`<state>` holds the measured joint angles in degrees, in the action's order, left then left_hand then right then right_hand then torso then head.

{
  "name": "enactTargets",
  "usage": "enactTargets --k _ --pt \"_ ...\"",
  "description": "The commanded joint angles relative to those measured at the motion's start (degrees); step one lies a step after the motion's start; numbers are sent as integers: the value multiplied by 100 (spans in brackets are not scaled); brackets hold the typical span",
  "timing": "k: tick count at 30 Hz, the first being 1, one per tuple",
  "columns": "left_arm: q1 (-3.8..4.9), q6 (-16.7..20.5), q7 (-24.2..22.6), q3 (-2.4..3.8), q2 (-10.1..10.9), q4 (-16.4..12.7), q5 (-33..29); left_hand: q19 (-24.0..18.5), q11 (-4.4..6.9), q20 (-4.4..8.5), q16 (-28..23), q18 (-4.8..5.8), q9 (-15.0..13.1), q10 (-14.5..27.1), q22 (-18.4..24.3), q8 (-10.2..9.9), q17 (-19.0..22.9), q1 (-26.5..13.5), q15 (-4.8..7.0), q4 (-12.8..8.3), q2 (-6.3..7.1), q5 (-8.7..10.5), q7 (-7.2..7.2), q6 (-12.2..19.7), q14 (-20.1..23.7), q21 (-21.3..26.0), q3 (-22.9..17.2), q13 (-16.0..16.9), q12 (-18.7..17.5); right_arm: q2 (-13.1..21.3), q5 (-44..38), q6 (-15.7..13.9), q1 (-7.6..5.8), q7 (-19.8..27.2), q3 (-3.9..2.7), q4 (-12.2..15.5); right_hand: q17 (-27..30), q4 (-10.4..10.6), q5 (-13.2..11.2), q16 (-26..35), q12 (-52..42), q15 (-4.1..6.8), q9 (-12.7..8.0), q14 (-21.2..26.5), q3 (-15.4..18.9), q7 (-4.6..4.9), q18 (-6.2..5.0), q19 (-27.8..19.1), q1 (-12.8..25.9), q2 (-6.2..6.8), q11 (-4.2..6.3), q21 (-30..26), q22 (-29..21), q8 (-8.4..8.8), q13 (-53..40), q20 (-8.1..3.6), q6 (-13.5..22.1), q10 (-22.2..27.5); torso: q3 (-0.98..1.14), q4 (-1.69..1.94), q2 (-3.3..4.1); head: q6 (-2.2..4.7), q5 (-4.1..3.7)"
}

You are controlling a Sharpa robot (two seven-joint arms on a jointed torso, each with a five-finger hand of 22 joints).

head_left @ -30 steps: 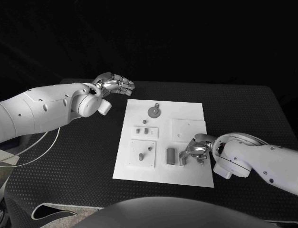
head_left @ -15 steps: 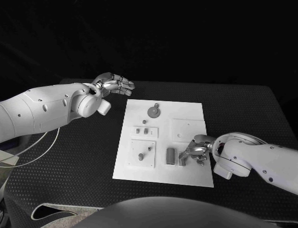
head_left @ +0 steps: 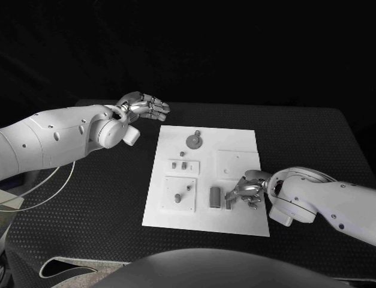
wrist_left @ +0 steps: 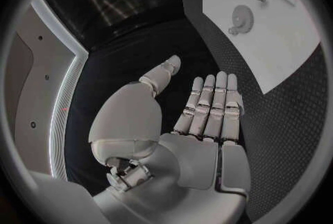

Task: Assemble the parts on the task board

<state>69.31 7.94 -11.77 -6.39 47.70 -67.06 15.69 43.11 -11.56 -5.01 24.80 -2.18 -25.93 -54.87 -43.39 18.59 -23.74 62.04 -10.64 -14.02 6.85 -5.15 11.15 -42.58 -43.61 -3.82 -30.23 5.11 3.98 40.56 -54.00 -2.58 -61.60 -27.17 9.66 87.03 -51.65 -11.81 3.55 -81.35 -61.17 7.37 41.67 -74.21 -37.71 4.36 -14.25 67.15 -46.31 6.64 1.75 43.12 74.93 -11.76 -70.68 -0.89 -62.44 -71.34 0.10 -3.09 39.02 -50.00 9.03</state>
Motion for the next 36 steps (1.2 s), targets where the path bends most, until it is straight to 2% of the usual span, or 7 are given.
enactTargets --k 1,21,24,27,29,32,36 --pt "4 -70 -36 3 -2 -13 21 -39 -14 -8 -21 52 9 -45 7 18 -6 -42 -17 25 -12 1 135 12 -13 -15 12 -6 12 -16 23 18 10 79 2 7 2 39 -20 20 31 31 -3 10 -10 12 -75 45 60 10 8 -27 89 24 4 12 21 26 -1 0 0 0 1" --pt "4 -48 -58 3 -11 -8 23 -40 -14 -8 -25 53 11 -46 9 19 -10 -38 -17 22 -13 1 135 12 -14 -17 12 -9 12 118 -136 -152 9 407 -7 104 12 -67 -21 22 24 34 -2 12 -73 12 -75 53 -69 22 8 -28 101 26 -2 -6 28 27 5 -6 -6 0 -14" --pt "4 -25 -81 3 -4 -10 23 -40 -14 -8 -25 53 11 -46 9 20 -10 -38 -17 22 -12 1 135 12 -15 -17 12 -9 12 203 -136 -254 2 585 -69 158 11 -97 -22 23 24 32 -2 12 -62 15 -75 54 -78 56 6 -28 103 28 -2 -3 34 28 5 -15 -6 0 -28" --pt "4 -4 -140 3 -15 15 20 -40 -13 -7 -25 53 11 -47 9 20 -11 -38 -17 22 -12 1 135 11 -15 -17 12 -9 12 267 30 -437 -36 1076 -132 156 12 -104 -22 23 22 31 -3 12 -61 17 -75 55 -81 72 4 -28 103 32 -3 -2 41 26 0 -26 -13 0 -60" --pt "4 0 -195 3 -34 35 -8 -37 -5 -7 -24 54 7 -71 8 35 -15 -38 -15 25 -23 1 128 -12 -22 -20 11 -4 25 294 250 -677 -75 1536 -157 107 19 -125 -20 36 56 -6 -46 18 -77 76 -75 50 -112 150 -48 -41 97 145 15 1 256 64 -3 -36 -26 0 -86" --pt "4 30 -277 3 -64 49 -43 -34 18 -3 -24 55 -2 -127 8 68 -25 -32 -8 22 -54 2 102 -69 -33 -23 9 6 51 278 729 -923 -95 2378 -256 -130 33 -198 -23 76 152 -75 -50 62 -94 147 -75 -20 -196 134 -118 -78 99 199 60 34 390 200 -7 -60 -62 122 -149" --pt "6 89 -356 3 -77 40 -133 -20 74 17 -24 68 -8 -266 10 120 -47 -31 28 6 -115 1 30 -170 -60 -29 16 28 103 175 1321 -932 -106 3175 -416 -641 66 -333 -24 164 188 -117 -31 168 -77 188 -75 -146 -271 16 -159 -146 96 216 57 106 475 337 -11 -111 -146 294 -174"
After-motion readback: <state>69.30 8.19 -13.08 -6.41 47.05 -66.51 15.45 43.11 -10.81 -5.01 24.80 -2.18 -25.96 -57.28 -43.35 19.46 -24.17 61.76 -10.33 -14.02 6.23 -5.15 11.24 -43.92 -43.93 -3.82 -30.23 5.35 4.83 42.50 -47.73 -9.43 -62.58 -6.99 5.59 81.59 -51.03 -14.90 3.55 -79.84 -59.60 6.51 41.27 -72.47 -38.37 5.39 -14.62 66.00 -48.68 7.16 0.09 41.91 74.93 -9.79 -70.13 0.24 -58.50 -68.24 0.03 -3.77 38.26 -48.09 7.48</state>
